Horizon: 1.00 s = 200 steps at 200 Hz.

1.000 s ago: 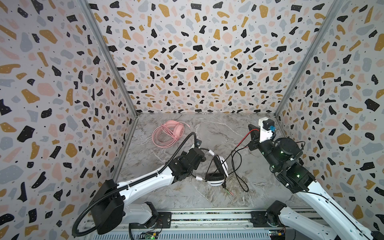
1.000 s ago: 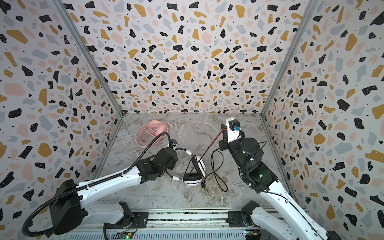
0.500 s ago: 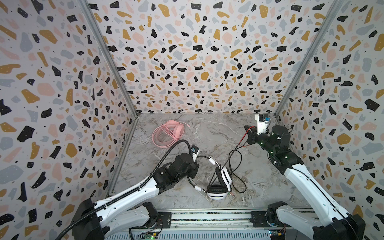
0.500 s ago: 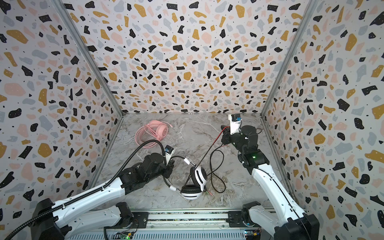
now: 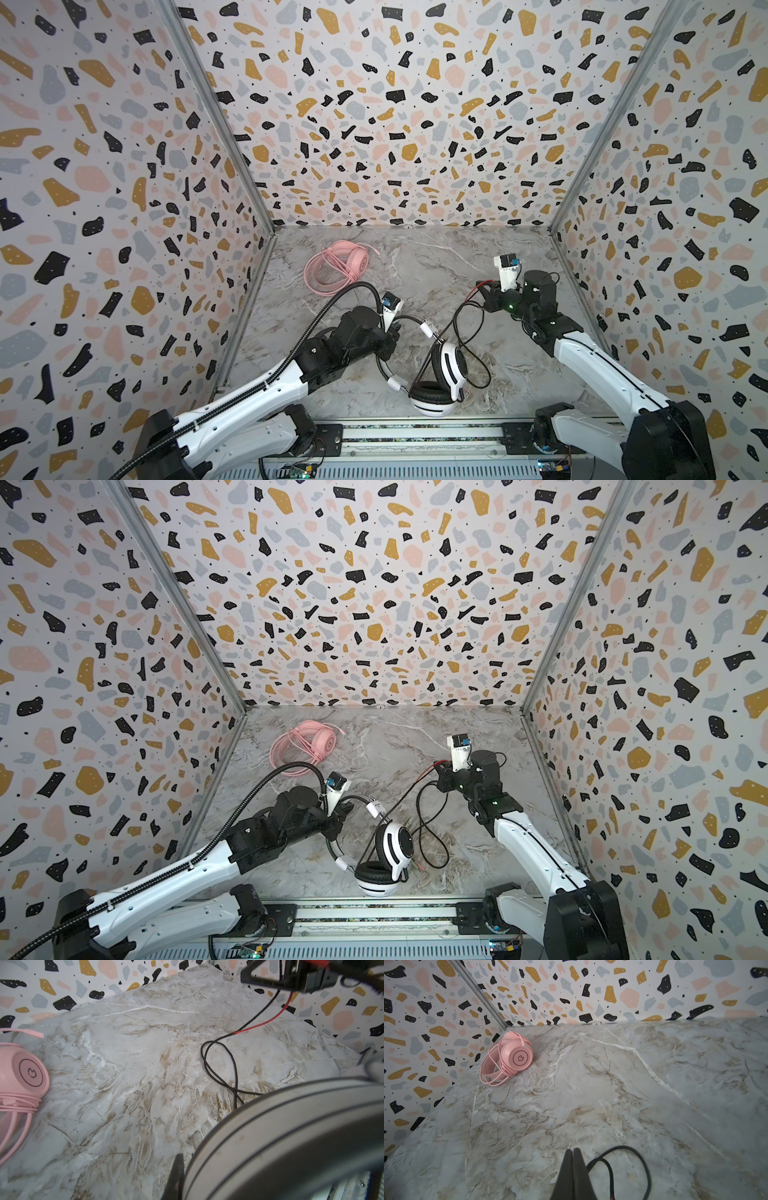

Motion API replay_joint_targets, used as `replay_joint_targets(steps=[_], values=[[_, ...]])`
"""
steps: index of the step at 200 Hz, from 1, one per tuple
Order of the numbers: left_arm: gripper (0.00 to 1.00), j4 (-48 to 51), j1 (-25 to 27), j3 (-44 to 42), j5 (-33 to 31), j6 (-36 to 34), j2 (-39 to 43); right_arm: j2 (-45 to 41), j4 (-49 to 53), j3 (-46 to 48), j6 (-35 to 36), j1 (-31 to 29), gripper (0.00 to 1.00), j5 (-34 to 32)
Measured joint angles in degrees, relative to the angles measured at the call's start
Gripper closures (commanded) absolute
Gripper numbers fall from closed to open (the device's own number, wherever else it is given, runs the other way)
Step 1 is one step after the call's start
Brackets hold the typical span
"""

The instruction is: Wrap the headphones

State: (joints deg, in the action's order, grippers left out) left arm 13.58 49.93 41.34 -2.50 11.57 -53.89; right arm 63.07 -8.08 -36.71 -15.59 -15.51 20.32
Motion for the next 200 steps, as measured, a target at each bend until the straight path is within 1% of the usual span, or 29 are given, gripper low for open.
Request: replay_joint_targets(steps=[26, 45, 72, 85, 106, 126, 155, 200], values=[[1.00, 0.20, 0.00, 1.88, -0.11, 0.20, 0.72, -0.57, -1.46, 3.63, -1.16, 0.02, 0.98, 1.31], [1.00, -0.17, -0.04, 3.54, -0.11, 0.96, 1.77, -0.44, -3.21, 5.60, -1.73, -0.94, 0.97, 3.78], [1.00, -0.79, -0.79, 6.56, 0.13, 2.36, 2.05, 2.12, -5.22, 6.01, -1.64, -6.21, 0.97, 3.34], [1.00, -0.76, -1.60, 8.74, 1.25, 3.08, 1.44, 4.33, -6.93, 6.14, -1.79, -8.35, 0.97, 3.50], [1.00, -1.53, -5.11, 12.48, 5.35, 5.49, -0.63, 7.89, -10.58, 6.64, -2.49, -10.36, 0.97, 3.67], [1.00, -2.80, -9.07, 14.23, 8.52, 8.92, -2.78, 10.49, -13.86, 6.75, -3.04, -12.15, 0.97, 3.69], [1.00, -4.59, -13.31, 14.95, 10.86, 14.49, -4.81, 12.81, -17.31, 6.78, -3.89, -14.23, 0.97, 3.63], [1.00, -9.57, -18.32, 14.95, 13.18, 23.82, -6.14, 14.25, -22.53, 7.43, -5.18, -16.70, 0.95, 3.93]])
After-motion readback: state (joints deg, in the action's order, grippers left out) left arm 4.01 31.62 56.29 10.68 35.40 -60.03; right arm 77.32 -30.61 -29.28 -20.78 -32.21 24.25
